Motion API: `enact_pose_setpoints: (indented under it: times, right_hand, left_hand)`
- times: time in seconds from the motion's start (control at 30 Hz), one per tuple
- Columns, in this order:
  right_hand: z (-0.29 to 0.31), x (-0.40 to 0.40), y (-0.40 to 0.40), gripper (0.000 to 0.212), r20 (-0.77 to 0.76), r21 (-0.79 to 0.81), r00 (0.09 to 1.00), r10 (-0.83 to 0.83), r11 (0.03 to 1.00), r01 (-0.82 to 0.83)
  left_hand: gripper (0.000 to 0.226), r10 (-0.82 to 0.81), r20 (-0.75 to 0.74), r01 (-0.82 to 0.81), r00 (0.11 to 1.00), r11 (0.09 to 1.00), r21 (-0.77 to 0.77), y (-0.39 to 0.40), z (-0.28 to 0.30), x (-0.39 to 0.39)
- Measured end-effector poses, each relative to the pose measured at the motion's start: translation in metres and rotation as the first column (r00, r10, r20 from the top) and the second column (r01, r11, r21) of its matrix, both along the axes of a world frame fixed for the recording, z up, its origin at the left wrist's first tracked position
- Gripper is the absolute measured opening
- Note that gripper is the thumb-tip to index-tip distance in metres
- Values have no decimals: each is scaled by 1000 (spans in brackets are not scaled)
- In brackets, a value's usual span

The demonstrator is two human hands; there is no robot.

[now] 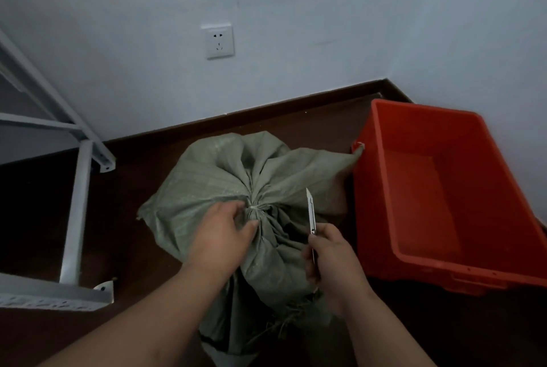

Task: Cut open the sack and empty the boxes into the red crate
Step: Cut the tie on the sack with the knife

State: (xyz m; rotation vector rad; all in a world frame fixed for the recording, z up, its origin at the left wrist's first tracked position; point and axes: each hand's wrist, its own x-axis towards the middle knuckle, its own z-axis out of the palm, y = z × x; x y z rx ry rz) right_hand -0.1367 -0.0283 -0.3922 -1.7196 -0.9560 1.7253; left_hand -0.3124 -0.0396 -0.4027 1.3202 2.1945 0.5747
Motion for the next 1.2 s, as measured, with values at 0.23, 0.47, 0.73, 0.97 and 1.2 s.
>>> enact_pose_setpoints:
  times: [0.23,0.47,0.73,0.97,1.2]
  right_hand:
    - [-30,-15,-9,17,-29,91,995,99,991,-96]
    - [-37,-21,-13,18,44,137,983,180,973,-184]
    - [-25,-16,-9,22,183,160,946,267,941,-297]
    - [-21,-18,-5,25,321,231,889,327,884,-408]
    - [-21,-22,-7,28,341,214,890,301,897,-386]
  left_hand:
    - [31,-5,-144,31,989,984,176,19,-30,10]
    - [18,278,415,-343,866,935,91,18,-35,-1]
    - [20,324,796,-474,512,879,-53,12,-41,1]
    - [15,298,830,-482,472,875,-40,11,-38,3]
    - [18,295,881,-476,371,875,-93,9,-36,5]
